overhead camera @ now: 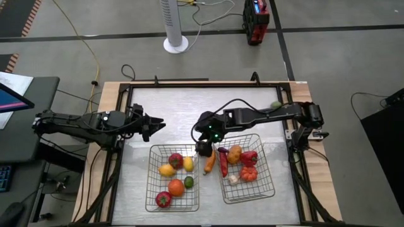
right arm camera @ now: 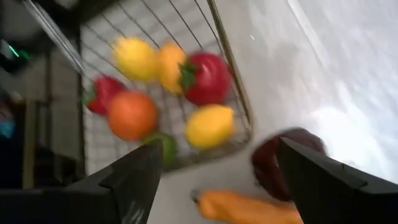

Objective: Sort produce into baskets
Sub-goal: Put the apple into the left brown wire basket

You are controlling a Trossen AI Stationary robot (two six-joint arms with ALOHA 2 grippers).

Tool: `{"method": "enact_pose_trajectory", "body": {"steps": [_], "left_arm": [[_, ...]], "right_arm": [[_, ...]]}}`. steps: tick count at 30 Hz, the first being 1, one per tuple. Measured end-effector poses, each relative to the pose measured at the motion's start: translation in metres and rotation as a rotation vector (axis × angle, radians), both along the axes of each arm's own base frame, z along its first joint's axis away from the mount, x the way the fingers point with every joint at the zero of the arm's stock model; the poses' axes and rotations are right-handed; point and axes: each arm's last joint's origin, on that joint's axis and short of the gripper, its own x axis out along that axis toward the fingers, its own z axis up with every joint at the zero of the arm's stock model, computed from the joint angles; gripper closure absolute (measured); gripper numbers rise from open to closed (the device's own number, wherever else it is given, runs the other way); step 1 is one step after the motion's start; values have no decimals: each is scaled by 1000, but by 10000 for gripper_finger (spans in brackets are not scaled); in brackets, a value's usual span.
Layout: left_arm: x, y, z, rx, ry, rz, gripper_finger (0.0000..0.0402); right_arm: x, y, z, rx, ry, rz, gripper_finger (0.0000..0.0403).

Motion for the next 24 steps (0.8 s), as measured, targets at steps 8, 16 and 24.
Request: {"method": "enact_pose_trajectory", "body": {"steps": [8, 16, 24], "left_arm": [[0, 0, 0, 25, 7, -2, 219], [0, 1, 0, 62, 15, 16, 219], [-2, 1, 1, 67, 11, 30, 219]], "right_arm": [[-7, -19, -6, -164, 51, 126, 50], [1, -28, -20, -301, 25, 301, 6], [11, -27, -35, -344, 68, 396, 4]]}}
